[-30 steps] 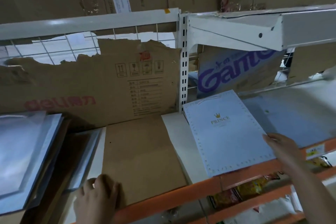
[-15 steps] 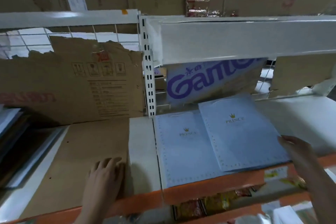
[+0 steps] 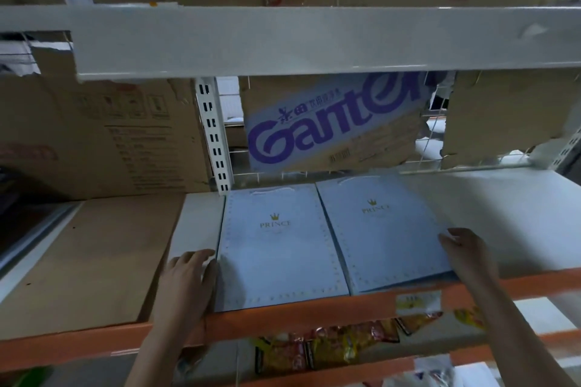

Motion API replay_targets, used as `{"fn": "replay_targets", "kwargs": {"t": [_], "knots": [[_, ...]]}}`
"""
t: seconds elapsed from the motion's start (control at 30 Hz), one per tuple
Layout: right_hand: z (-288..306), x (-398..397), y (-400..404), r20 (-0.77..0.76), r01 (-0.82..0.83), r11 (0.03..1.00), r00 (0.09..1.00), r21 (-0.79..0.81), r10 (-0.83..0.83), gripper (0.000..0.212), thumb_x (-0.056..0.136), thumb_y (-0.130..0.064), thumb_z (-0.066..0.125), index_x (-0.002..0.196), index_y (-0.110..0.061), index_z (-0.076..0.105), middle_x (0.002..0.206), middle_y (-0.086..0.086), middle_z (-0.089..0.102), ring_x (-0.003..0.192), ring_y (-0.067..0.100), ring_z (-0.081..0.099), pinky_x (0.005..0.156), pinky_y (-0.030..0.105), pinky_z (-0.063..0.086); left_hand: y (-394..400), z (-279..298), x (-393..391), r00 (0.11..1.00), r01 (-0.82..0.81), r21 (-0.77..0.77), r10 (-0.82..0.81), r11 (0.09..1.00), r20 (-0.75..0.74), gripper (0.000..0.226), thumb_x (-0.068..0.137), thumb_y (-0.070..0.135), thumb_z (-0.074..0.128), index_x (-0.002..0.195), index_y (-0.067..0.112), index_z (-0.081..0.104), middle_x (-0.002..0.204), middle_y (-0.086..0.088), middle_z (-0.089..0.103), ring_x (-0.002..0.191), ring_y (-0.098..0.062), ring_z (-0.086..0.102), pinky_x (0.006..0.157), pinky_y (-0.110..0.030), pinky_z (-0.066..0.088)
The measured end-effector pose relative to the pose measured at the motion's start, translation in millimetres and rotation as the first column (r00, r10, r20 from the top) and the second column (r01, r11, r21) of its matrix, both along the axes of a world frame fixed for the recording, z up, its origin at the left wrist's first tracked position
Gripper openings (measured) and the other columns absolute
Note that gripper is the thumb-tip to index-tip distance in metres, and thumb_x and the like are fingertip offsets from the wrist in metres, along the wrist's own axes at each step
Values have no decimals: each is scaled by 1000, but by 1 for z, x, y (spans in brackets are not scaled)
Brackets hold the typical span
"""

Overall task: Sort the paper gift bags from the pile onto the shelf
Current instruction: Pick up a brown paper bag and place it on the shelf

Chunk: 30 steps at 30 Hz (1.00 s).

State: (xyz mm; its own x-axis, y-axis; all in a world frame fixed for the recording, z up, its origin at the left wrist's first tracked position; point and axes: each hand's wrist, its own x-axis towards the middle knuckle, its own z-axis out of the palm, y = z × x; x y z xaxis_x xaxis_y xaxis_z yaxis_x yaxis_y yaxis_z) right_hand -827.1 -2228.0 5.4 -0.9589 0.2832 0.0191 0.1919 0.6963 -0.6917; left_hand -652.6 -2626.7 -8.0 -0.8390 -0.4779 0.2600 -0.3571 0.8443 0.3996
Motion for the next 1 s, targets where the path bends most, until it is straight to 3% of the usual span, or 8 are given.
{"fn": "replay_targets", "kwargs": {"t": [0.17,0.53,0.7,0.9,1.0], "knots": [[-6,-3,-5,85,-135,990,988,45,131,44,82,-33,64,117,-5,59,112,19,63,103,36,56,85,43,49,3,1,-8,999,1,51,-3,999,38,28,95,24,48,119,17,61,115,-8,65,106,-28,55,88,-38,44],[-12,4,-24,78,-200,980,977,-1,199,51,79,-30,70,121,-5,55,114,19,58,99,34,57,83,45,51,4,-2,-19,995,-104,161,101,981,27,29,96,23,46,118,9,59,114,-13,63,101,-30,55,88,-39,43],[-13,9,-42,69,-241,970,968,-23,242,49,79,-28,71,119,-5,55,113,18,58,99,32,57,81,40,50,-6,2,-11,987,-160,136,159,978,15,26,96,16,45,112,1,60,112,-21,62,102,-36,53,88,-41,40],[-13,15,-58,81,-251,967,964,-48,255,51,76,-33,72,117,-8,56,113,15,57,102,32,55,85,44,50,-18,10,-8,969,-213,-51,218,976,114,28,97,20,42,110,5,61,109,-20,62,98,-36,53,80,-38,37],[-10,15,-58,83,-280,959,956,-39,282,47,81,-30,68,120,-6,55,115,16,57,97,28,55,78,36,47,-25,11,-8,963,-211,-47,216,976,163,30,98,25,39,115,11,59,114,-16,60,103,-32,51,84,-36,37]]}}
